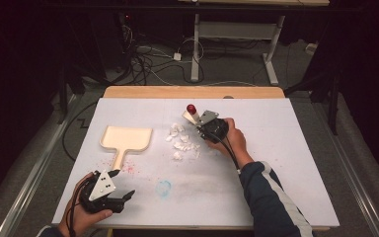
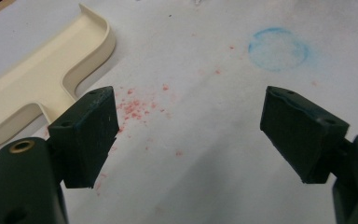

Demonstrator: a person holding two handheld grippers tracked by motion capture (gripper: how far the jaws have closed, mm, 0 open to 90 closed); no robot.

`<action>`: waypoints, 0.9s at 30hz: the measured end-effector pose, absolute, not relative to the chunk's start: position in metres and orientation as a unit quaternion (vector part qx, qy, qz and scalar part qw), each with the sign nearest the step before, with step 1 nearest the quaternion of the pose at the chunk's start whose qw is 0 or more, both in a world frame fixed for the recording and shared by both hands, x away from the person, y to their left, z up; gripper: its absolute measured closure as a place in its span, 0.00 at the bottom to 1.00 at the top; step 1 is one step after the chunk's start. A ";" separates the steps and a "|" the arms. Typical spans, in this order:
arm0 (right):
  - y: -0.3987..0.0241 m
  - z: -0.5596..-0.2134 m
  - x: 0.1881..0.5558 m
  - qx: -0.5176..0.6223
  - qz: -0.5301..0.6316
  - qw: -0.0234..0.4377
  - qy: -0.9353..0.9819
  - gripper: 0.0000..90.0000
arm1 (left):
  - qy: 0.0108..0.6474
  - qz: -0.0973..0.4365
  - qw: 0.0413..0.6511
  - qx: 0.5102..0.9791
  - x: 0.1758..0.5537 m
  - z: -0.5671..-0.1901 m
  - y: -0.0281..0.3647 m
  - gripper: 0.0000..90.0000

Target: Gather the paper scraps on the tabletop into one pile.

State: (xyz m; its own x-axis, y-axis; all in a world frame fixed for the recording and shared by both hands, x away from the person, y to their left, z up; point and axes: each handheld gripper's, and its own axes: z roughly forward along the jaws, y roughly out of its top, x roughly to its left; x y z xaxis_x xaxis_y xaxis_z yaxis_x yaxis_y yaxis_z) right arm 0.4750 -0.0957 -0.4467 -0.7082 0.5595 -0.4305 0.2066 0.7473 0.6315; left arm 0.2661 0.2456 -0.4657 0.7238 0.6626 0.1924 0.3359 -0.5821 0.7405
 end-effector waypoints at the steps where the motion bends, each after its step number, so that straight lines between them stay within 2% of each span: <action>1: -0.096 -0.448 0.472 0.215 0.288 0.310 0.880 0.75 | 0.290 0.231 0.353 0.859 0.266 -0.465 0.245 0.21; 13: -0.121 -0.441 0.424 0.166 0.351 0.262 0.884 0.75 | 0.281 0.229 0.349 0.864 0.264 -0.466 0.241 0.21; 20: -0.126 -0.430 0.425 0.170 0.352 0.279 0.877 0.75 | 0.279 0.230 0.348 0.865 0.263 -0.465 0.238 0.21; 27: -0.124 -0.410 0.442 0.182 0.349 0.304 0.867 0.75 | 0.290 0.233 0.354 0.858 0.264 -0.463 0.242 0.21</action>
